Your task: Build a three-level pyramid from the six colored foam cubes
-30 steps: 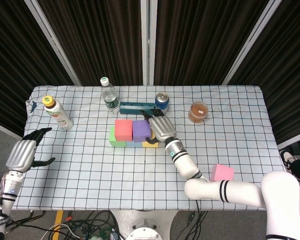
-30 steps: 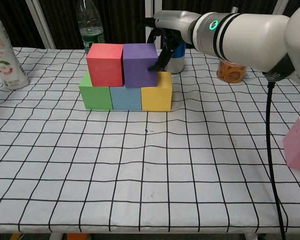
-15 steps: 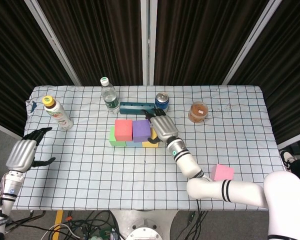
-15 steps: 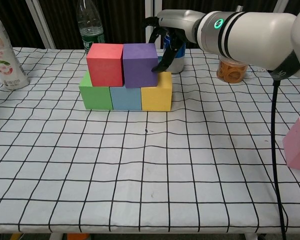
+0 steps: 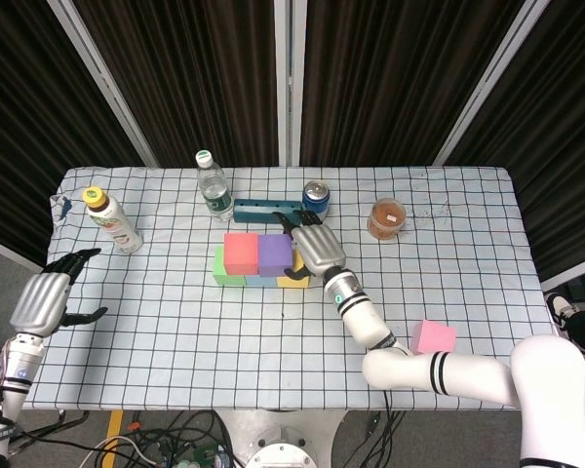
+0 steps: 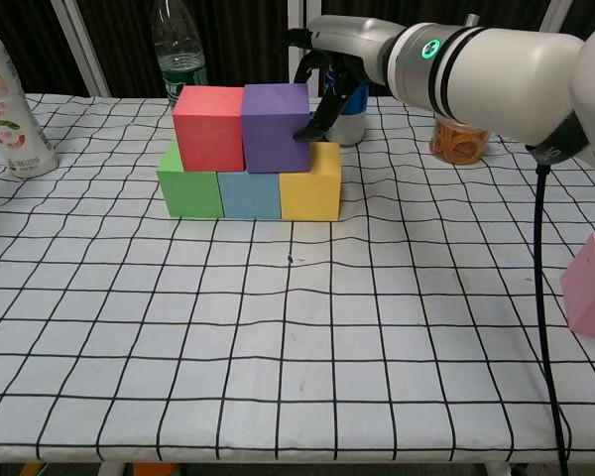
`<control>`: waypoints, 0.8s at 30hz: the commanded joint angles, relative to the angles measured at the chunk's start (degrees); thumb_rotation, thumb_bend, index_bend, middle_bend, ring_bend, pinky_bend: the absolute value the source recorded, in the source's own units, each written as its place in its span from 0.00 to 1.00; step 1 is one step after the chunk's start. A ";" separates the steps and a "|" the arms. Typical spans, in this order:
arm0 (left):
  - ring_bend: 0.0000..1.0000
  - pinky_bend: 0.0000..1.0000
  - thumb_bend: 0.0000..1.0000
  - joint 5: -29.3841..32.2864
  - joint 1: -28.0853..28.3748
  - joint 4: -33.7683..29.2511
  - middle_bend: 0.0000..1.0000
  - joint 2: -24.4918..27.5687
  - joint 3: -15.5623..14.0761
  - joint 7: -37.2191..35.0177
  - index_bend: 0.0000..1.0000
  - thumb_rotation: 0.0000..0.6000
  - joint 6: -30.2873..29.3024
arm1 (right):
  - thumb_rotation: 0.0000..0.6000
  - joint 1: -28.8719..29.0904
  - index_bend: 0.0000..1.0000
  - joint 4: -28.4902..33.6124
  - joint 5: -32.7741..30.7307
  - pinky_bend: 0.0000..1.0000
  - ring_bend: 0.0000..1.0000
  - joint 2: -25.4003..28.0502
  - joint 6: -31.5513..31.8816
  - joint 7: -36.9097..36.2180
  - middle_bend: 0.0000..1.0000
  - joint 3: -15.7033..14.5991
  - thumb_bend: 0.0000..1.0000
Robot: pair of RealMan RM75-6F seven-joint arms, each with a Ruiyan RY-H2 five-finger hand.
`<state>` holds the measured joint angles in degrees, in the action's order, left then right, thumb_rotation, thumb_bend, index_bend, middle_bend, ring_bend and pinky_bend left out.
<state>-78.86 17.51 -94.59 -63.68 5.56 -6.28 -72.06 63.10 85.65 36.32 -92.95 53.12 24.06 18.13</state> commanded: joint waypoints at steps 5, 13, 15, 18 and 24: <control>0.16 0.25 0.12 -0.19 -0.05 -0.12 0.16 0.11 -0.06 -0.08 0.14 1.00 0.07 | 1.00 -0.28 0.00 0.08 -0.07 0.00 0.02 0.17 0.24 -0.15 0.35 0.21 0.17; 0.16 0.25 0.12 -0.05 -0.03 -0.19 0.16 0.14 0.02 -0.02 0.14 1.00 0.25 | 1.00 -0.28 0.00 -0.49 -0.62 0.00 0.02 -0.14 0.07 -0.26 0.35 0.52 0.17; 0.16 0.25 0.12 0.01 -0.01 -0.18 0.16 0.17 0.05 0.00 0.14 1.00 0.32 | 1.00 -0.15 0.00 -0.69 -0.74 0.00 0.02 -0.36 -0.01 -0.10 0.35 0.51 0.17; 0.16 0.25 0.12 0.04 0.05 -0.15 0.16 0.22 0.07 -0.08 0.14 1.00 0.50 | 1.00 0.07 0.00 -0.92 -1.17 0.00 0.02 -0.71 0.01 0.29 0.35 0.52 0.17; 0.16 0.25 0.12 -0.06 -0.05 0.16 0.16 0.08 0.04 -0.42 0.14 1.00 0.43 | 1.00 0.28 0.00 -0.88 -1.81 0.00 0.02 -1.00 0.38 1.03 0.35 0.58 0.17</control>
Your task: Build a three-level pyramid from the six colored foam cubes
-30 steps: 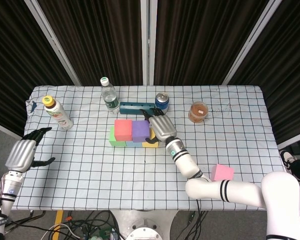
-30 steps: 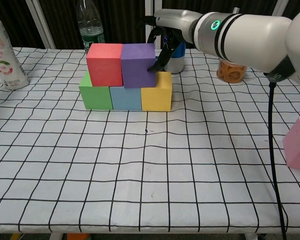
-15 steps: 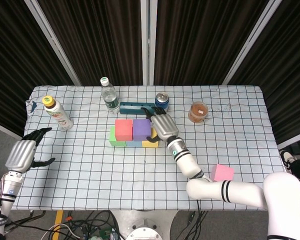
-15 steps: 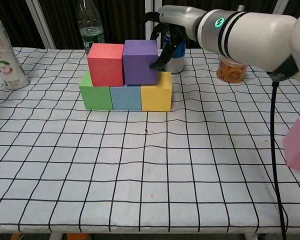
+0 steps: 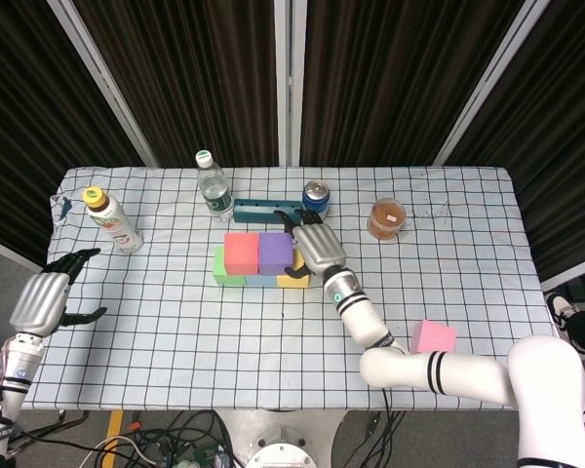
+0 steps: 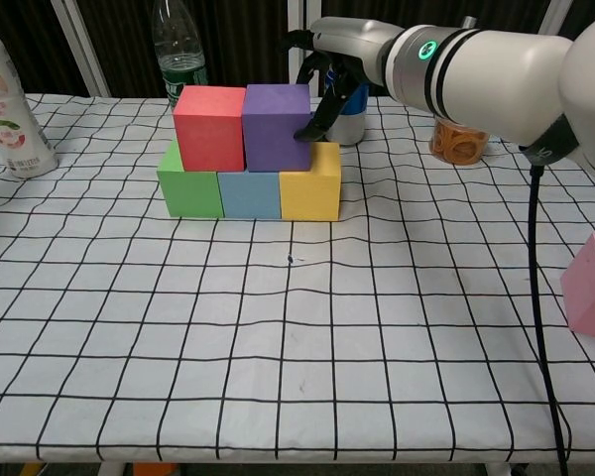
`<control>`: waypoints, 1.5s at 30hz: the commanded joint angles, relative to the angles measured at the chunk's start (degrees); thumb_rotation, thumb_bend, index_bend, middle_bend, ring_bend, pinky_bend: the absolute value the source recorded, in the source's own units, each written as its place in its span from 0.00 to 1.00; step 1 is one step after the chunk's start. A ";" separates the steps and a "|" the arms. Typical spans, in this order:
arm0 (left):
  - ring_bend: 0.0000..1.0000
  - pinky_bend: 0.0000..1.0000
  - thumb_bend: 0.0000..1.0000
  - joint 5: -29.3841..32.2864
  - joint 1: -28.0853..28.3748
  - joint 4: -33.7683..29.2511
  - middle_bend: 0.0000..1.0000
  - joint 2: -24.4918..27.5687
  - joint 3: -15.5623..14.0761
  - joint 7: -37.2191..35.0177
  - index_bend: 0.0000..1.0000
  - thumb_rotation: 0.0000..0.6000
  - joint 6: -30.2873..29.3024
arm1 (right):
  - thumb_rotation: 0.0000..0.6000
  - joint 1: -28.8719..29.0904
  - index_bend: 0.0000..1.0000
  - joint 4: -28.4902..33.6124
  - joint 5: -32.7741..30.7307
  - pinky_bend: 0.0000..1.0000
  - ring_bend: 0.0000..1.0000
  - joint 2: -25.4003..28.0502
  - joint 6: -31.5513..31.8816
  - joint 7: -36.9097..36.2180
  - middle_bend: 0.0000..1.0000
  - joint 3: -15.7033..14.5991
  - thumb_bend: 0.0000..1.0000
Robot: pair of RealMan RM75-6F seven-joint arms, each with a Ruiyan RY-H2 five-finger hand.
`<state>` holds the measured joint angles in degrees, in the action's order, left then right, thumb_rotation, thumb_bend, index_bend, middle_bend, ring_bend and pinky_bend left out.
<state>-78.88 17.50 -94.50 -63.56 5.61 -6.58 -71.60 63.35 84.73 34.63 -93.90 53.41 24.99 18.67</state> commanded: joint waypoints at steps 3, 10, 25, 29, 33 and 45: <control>0.16 0.25 0.12 -0.07 -0.06 0.21 0.16 -0.11 -0.01 -0.23 0.14 1.00 -0.05 | 1.00 0.12 0.00 0.08 -0.39 0.00 0.02 -0.11 0.17 0.39 0.35 0.08 0.17; 0.16 0.25 0.12 -0.12 -0.05 0.30 0.16 -0.14 0.04 -0.28 0.14 1.00 -0.05 | 1.00 0.27 0.00 -0.10 -0.83 0.00 0.02 -0.43 0.18 0.77 0.35 0.11 0.17; 0.16 0.25 0.12 -0.21 -0.16 0.61 0.16 -0.22 0.07 -0.63 0.14 1.00 -0.13 | 1.00 0.44 0.00 0.15 -1.69 0.00 0.02 -0.77 0.46 1.67 0.34 0.11 0.17; 0.16 0.25 0.12 -0.29 -0.24 0.66 0.16 -0.28 0.08 -0.71 0.14 1.00 -0.32 | 1.00 0.47 0.00 0.25 -1.73 0.00 0.02 -0.64 0.29 1.77 0.31 0.11 0.16; 0.16 0.25 0.12 -0.47 -0.26 0.68 0.16 -0.28 0.08 -0.71 0.14 1.00 -0.46 | 1.00 0.50 0.00 0.38 -1.91 0.00 0.02 -0.40 0.01 1.86 0.27 0.09 0.16; 0.16 0.25 0.12 -0.43 -0.49 0.49 0.16 -0.03 0.24 -0.68 0.14 1.00 -0.93 | 1.00 -1.12 0.00 5.24 0.09 0.00 0.00 3.07 0.97 0.99 0.12 -0.06 0.15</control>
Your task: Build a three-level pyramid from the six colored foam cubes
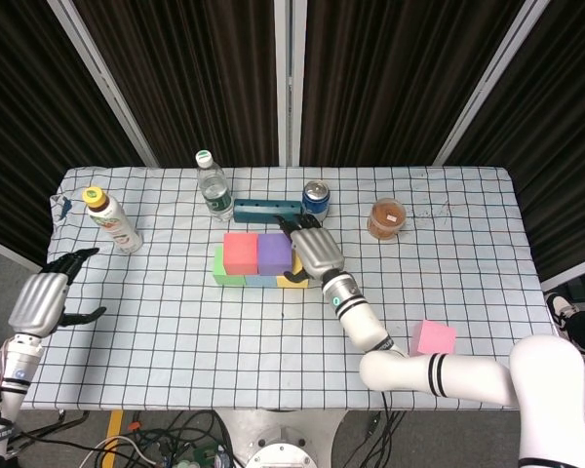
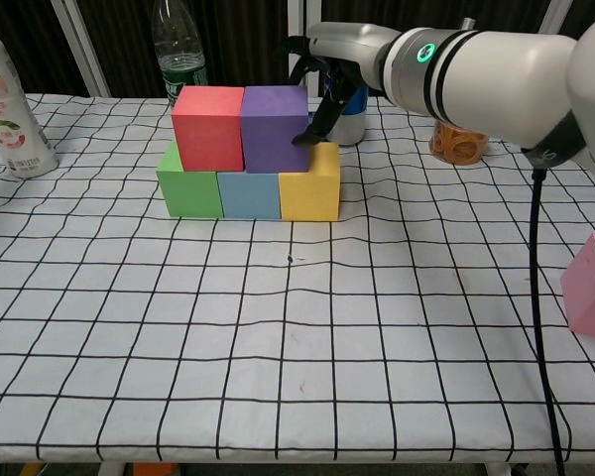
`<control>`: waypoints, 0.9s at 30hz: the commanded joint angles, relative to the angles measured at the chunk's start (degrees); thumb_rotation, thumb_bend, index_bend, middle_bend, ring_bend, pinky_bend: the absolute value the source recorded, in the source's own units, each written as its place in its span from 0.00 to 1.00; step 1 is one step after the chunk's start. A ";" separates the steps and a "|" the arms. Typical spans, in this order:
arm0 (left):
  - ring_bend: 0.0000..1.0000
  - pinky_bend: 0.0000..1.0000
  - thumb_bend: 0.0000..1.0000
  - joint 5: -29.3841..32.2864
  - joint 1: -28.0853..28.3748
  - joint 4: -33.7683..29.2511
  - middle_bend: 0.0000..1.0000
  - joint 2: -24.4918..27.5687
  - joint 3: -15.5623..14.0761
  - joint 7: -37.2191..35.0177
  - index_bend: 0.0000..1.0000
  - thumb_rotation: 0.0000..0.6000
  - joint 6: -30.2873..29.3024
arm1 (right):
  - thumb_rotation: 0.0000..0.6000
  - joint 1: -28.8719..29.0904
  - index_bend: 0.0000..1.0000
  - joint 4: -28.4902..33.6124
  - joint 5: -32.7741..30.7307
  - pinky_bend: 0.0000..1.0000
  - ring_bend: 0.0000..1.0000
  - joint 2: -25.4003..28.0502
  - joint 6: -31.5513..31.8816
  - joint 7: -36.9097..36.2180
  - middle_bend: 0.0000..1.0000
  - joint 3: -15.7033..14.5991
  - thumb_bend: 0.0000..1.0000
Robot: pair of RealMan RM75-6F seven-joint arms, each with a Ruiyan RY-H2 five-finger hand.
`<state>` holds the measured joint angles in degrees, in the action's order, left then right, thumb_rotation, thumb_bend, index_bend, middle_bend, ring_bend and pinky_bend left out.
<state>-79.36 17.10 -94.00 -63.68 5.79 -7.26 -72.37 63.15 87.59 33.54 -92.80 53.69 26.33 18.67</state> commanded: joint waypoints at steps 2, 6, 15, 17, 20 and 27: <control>0.16 0.25 0.12 0.25 -0.26 0.08 0.16 0.19 0.17 -0.06 0.14 1.00 -0.44 | 1.00 -2.55 0.00 5.96 3.06 0.00 0.00 5.03 2.23 -0.87 0.10 -0.24 0.15; 0.16 0.25 0.12 0.53 -0.67 0.54 0.16 0.08 0.56 -0.49 0.14 1.00 -1.36 | 1.00 -7.36 0.00 13.92 7.07 0.00 0.00 12.74 5.54 -3.11 0.10 -0.94 0.16; 0.16 0.24 0.12 1.45 -0.71 1.12 0.16 -0.40 0.97 -0.15 0.14 1.00 -1.27 | 1.00 -22.98 0.00 27.19 18.90 0.00 0.00 30.61 8.04 -15.66 0.17 -8.35 0.16; 0.17 0.24 0.12 1.95 -0.43 1.12 0.16 -0.52 1.17 0.05 0.14 1.00 -0.69 | 1.00 -26.76 0.00 27.90 22.80 0.00 0.00 33.21 8.65 -19.72 0.18 -10.50 0.16; 0.16 0.24 0.12 2.48 0.02 1.15 0.16 -0.69 1.45 0.29 0.14 1.00 0.06 | 1.00 -31.74 0.00 27.75 28.56 0.00 0.00 35.60 9.85 -25.15 0.18 -13.69 0.14; 0.16 0.24 0.12 3.53 1.16 0.77 0.16 -0.97 1.94 1.60 0.14 1.00 1.82 | 1.00 -40.69 0.00 23.69 40.19 0.00 0.00 36.36 14.55 -32.81 0.20 -19.87 0.08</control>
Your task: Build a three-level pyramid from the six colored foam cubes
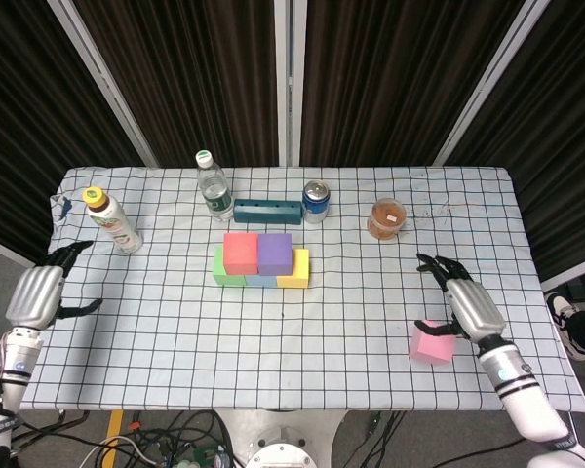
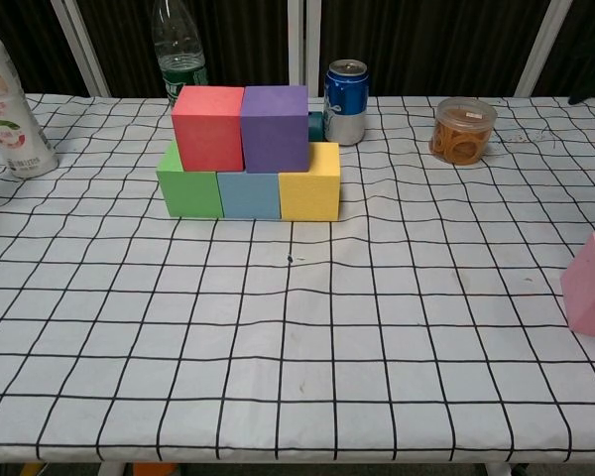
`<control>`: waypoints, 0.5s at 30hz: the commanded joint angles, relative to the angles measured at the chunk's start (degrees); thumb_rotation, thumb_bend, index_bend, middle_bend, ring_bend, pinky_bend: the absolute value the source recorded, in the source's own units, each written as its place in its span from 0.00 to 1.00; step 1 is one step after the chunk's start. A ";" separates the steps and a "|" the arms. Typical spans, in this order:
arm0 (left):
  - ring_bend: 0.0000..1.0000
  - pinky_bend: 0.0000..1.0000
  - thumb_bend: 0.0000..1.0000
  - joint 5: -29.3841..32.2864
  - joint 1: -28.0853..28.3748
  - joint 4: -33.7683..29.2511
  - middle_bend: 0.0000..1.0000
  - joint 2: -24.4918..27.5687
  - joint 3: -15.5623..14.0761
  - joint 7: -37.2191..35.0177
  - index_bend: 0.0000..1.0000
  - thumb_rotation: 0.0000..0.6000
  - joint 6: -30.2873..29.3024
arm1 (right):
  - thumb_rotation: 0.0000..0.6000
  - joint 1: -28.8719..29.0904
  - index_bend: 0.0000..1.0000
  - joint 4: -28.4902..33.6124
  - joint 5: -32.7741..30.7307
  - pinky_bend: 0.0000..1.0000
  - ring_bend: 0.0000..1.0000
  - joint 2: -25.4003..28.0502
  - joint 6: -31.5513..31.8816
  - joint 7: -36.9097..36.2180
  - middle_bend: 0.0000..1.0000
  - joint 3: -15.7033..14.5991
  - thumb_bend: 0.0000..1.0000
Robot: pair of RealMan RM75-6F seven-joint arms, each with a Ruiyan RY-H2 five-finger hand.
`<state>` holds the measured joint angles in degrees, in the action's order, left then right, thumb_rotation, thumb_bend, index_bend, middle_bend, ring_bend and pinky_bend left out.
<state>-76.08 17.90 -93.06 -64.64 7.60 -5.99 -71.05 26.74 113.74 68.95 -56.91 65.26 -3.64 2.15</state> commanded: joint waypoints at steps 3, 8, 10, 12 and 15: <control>0.16 0.24 0.12 0.74 0.88 -0.41 0.16 -0.05 0.37 0.76 0.14 1.00 1.28 | 1.00 -6.48 0.00 -5.06 7.02 0.00 0.00 -1.12 3.74 -4.08 0.20 -4.96 0.04; 0.16 0.24 0.12 1.04 1.51 -0.87 0.16 -0.15 0.43 1.23 0.14 1.00 2.27 | 1.00 -7.58 0.00 -9.46 8.01 0.00 0.00 -4.35 1.95 -5.55 0.20 -5.75 0.01; 0.16 0.24 0.12 1.10 1.62 -1.01 0.16 -0.08 0.49 1.21 0.14 1.00 2.37 | 1.00 -7.53 0.00 -11.13 7.60 0.00 0.00 -5.74 0.89 -5.53 0.20 -5.52 0.01; 0.16 0.24 0.12 1.16 1.55 -1.10 0.16 -0.01 0.47 1.20 0.14 1.00 2.26 | 1.00 -7.42 0.00 -12.37 7.25 0.00 0.00 -6.94 -0.26 -5.24 0.20 -5.40 0.01; 0.16 0.24 0.12 1.28 1.44 -1.10 0.16 0.07 0.34 1.19 0.14 1.00 2.28 | 1.00 -7.30 0.00 -13.33 7.13 0.00 0.00 -7.94 -1.63 -4.59 0.20 -5.51 0.01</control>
<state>-74.80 19.35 -94.16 -64.58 7.94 -4.79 -68.78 19.40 100.73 76.22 -64.41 64.13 -8.52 -3.32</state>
